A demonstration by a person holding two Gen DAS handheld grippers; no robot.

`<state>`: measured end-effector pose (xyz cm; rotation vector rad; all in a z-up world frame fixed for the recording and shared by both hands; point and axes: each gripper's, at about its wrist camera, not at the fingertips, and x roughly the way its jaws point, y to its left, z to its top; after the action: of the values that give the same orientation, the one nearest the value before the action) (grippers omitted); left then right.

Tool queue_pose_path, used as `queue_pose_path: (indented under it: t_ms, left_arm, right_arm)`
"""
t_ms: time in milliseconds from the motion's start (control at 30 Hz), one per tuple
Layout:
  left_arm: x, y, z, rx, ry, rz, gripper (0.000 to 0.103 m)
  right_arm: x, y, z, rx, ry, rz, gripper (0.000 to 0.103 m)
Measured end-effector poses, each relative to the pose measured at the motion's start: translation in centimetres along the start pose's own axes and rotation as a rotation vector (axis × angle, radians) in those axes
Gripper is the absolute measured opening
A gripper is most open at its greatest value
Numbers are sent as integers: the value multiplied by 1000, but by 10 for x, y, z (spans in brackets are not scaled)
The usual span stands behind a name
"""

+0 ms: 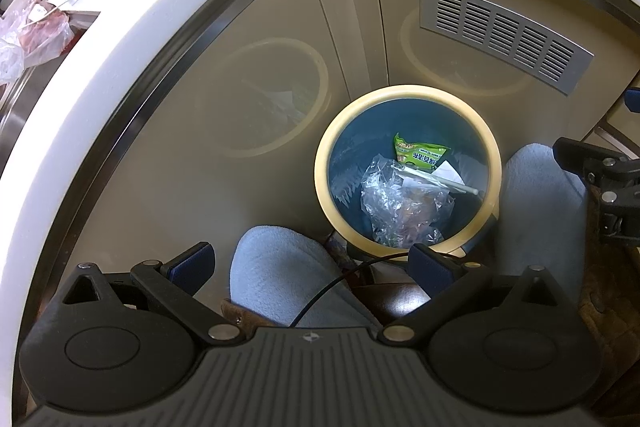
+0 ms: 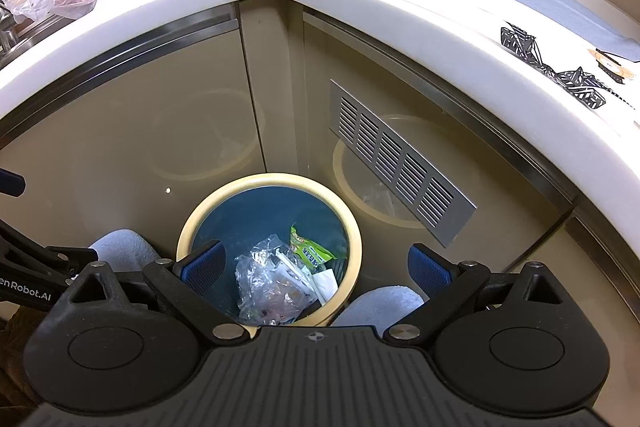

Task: Collect trash

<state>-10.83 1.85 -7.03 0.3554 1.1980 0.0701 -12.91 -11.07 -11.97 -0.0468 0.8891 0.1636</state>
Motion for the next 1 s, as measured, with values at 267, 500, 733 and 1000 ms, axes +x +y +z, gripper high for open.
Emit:
queue_pose_path:
  t_ms: [267,500,733,1000]
  left_arm:
    - [0,0,0,1,2,0,103]
    - [0,0,0,1,3,0,103]
    - [0,0,0,2,3,0,103]
    - [1,0,-1,10,2,8,103]
  right_arm:
    - [0,0,0,5,2,-1,98]
    - [0,0,0,4,2,-1,98]
    - [0,0,0,3,2,0,98]
    - [0,0,0,3,2,-1,98]
